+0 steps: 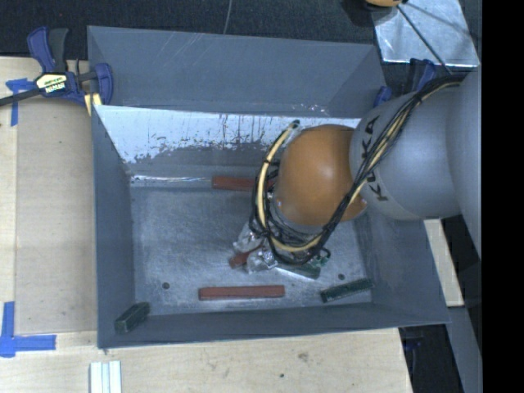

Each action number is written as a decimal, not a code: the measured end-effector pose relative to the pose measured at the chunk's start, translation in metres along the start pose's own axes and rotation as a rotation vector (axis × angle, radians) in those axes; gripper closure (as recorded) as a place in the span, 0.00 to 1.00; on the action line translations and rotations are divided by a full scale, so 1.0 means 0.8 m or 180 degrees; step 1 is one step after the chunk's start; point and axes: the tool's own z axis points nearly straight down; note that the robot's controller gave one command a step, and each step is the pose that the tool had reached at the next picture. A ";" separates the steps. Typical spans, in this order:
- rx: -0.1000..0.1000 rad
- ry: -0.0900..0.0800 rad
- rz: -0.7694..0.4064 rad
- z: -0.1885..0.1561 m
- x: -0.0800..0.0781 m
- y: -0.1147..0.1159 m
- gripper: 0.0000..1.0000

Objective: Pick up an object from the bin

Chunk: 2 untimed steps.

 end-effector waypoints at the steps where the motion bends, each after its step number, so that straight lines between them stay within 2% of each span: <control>1: 0.0000 0.0000 0.0001 0.000 0.000 0.000 1.00; 2: -0.0010 0.0060 -0.0248 -0.161 0.010 -0.038 1.00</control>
Offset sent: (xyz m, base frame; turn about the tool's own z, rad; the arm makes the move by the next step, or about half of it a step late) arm -0.0001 -0.0313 0.1285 -0.0807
